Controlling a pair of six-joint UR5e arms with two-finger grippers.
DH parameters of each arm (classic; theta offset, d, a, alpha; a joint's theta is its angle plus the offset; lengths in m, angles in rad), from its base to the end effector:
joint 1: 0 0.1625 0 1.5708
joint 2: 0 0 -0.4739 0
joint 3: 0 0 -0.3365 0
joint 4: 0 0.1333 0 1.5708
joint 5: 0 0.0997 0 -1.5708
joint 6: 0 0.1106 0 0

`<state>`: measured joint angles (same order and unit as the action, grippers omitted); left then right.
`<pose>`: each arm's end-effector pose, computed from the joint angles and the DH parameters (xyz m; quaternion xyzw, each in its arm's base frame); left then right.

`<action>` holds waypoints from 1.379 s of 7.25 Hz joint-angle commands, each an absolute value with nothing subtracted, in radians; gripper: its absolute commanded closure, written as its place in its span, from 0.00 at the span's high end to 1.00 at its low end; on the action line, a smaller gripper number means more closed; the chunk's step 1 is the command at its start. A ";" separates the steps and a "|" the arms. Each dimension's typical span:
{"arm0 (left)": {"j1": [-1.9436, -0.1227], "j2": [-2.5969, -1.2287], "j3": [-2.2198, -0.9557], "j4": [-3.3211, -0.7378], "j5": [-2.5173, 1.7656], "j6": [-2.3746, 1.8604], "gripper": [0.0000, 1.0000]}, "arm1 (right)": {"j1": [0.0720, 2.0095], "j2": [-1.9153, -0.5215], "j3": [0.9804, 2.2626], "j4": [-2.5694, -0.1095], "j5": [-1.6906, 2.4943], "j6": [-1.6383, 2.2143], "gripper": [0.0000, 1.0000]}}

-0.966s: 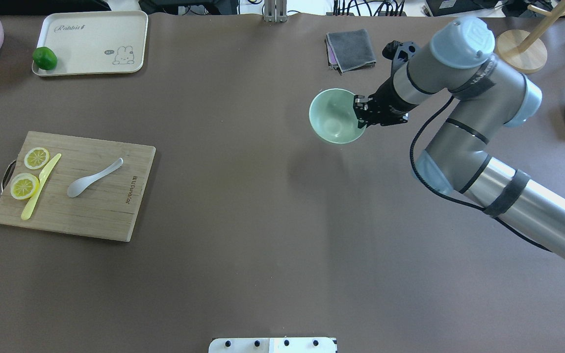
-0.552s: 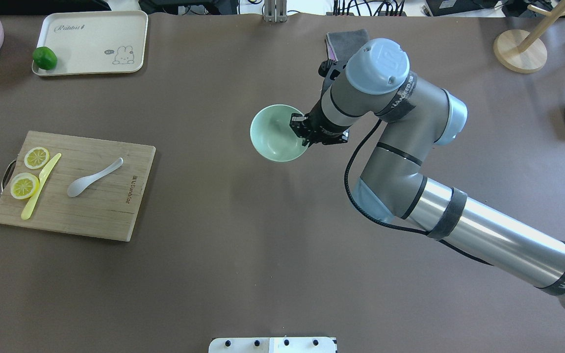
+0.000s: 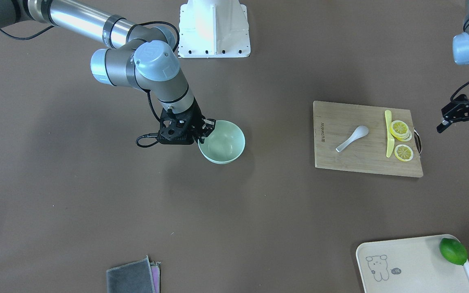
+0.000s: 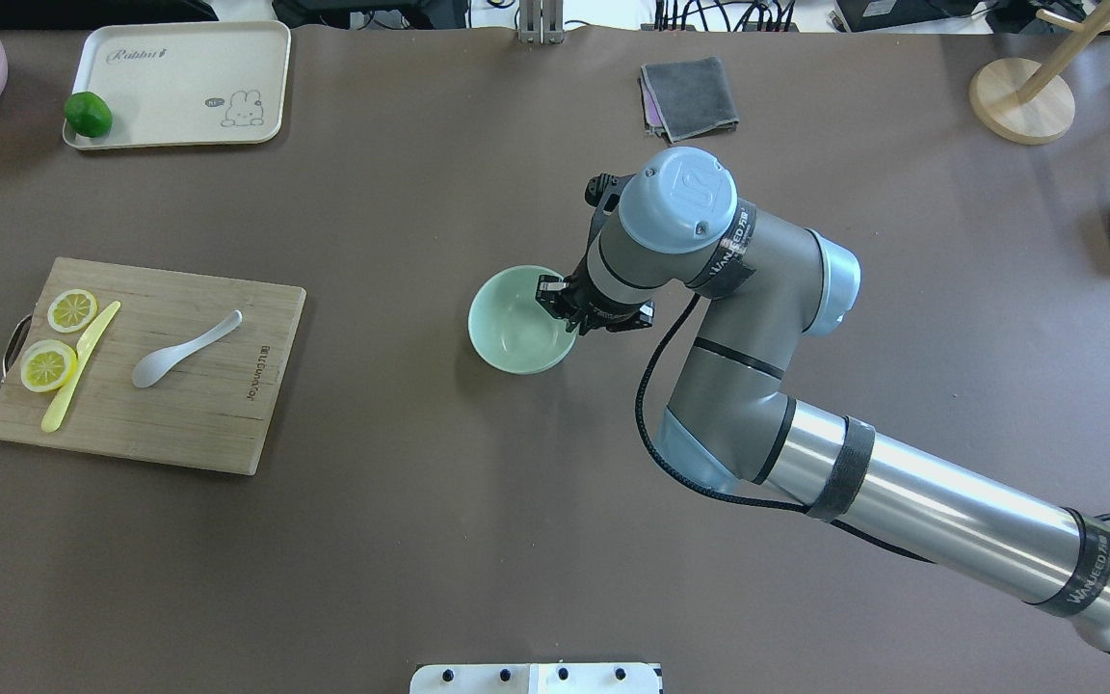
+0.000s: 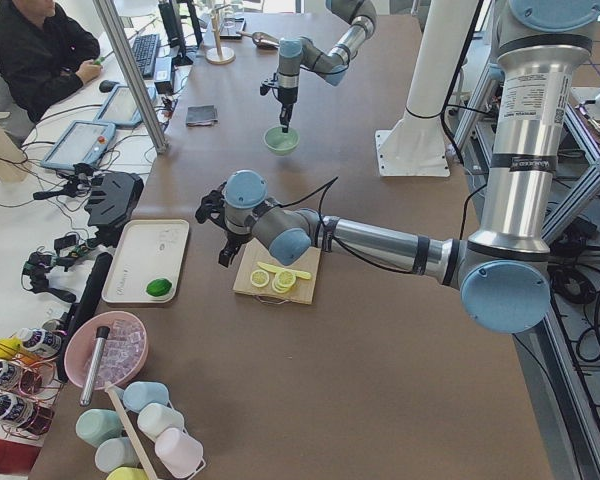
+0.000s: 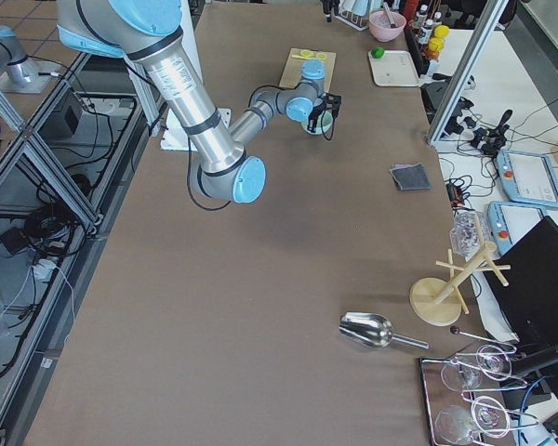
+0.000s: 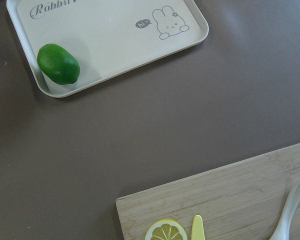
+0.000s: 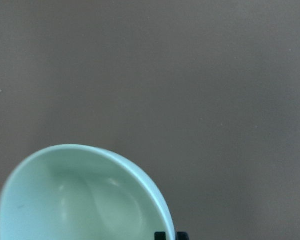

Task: Place spoon in bowl
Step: 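Grip the bowl rim and carry it toward the table center, then set the bowl down and open the right gripper, then reach the left gripper to the white spoon handle while the right arm withdraws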

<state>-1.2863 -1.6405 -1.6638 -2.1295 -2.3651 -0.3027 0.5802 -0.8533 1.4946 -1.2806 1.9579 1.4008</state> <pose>0.0856 -0.4866 0.5731 0.2068 0.4406 0.1287 0.8640 -0.5544 -0.4729 0.2993 0.0016 -0.4730 0.0940 0.8760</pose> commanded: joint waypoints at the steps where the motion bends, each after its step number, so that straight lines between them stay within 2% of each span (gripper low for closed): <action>1: -1.285 -1.638 -1.670 -2.132 -2.368 -0.304 0.98 | 0.597 -0.854 1.520 -1.311 1.966 1.401 1.00; 3: -1.211 -1.629 -1.718 -2.163 -2.372 -0.298 0.98 | 0.704 -0.868 1.638 -1.420 2.085 1.384 1.00; 6: -0.977 -1.632 -1.736 -2.262 -2.159 -0.290 0.97 | 0.808 -1.052 1.762 -1.439 2.123 1.083 1.00; 8: -0.887 -1.638 -1.729 -2.285 -2.088 -0.266 0.95 | 0.934 -1.138 1.760 -1.439 2.230 0.882 1.00; 10: -0.844 -1.625 -1.721 -2.286 -2.085 -0.261 0.95 | 0.994 -1.161 1.752 -1.442 2.250 0.786 1.00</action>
<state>-0.8751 -1.6322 -1.7250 -2.2824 -2.0933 -0.2664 0.9518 -1.1450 1.7562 -1.4402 2.2327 0.8473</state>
